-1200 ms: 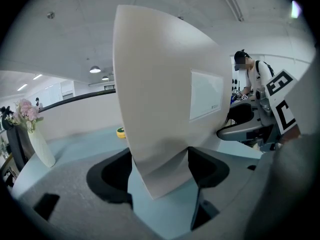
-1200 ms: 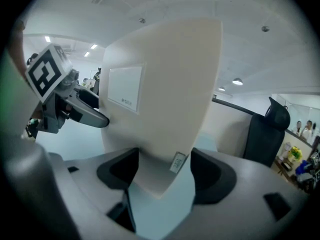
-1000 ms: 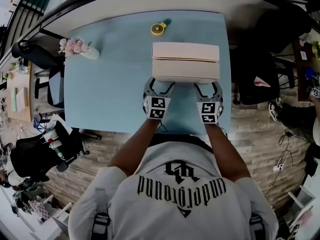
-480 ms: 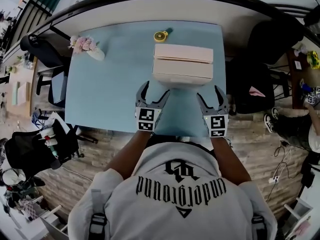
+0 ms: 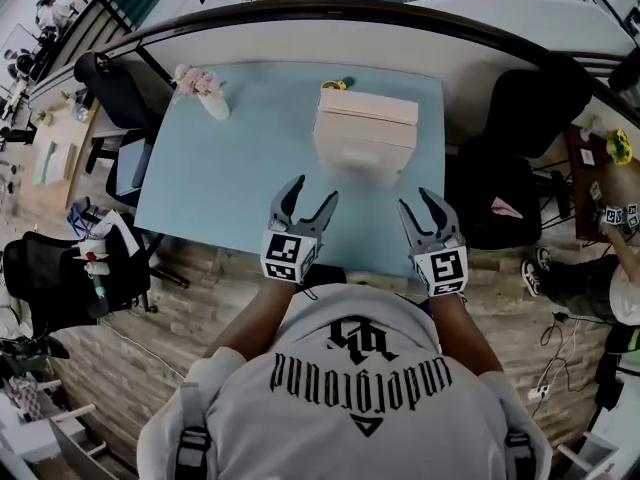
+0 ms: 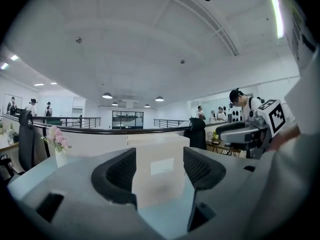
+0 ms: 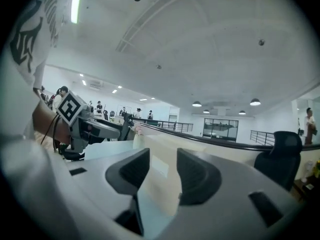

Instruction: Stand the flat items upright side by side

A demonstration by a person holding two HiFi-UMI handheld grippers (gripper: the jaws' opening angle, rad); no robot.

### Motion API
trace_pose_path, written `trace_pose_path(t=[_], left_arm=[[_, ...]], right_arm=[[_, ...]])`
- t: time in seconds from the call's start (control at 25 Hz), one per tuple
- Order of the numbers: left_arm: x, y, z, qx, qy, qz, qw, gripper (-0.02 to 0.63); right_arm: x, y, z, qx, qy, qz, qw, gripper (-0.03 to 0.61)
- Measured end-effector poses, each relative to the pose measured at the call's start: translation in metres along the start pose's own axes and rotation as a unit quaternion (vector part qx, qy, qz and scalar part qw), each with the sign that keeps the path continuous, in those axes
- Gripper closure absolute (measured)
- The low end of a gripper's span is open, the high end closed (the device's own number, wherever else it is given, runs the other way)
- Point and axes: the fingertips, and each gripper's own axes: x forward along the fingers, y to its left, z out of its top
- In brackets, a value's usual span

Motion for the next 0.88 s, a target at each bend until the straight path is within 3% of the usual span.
trace_pose_path(t=[0.32, 0.44, 0.64, 0.88], left_arm=[[-0.061, -0.026, 0.032, 0.016, -0.028, -0.018, 0.9993, 0.542], [-0.075, -0.031, 0.041, 0.021, -0.033, -0.033, 0.9987, 0.613], [-0.101, -0.036, 0.051, 0.032, -0.044, -0.060, 0.9967, 0.615], [-0.152, -0.022, 0.048, 0.030, -0.037, -0.093, 0.9945, 0.615]], right_arm=[[-0.035, 0.033, 0.045, -0.009, -0.040, 0.030, 0.999, 0.565], [-0.047, 0.047, 0.058, -0.012, -0.059, 0.039, 0.997, 0.574], [-0.066, 0.079, 0.063, -0.011, -0.031, 0.059, 0.998, 0.574], [-0.084, 0.125, 0.071, -0.008, -0.034, 0.047, 0.998, 0.574]])
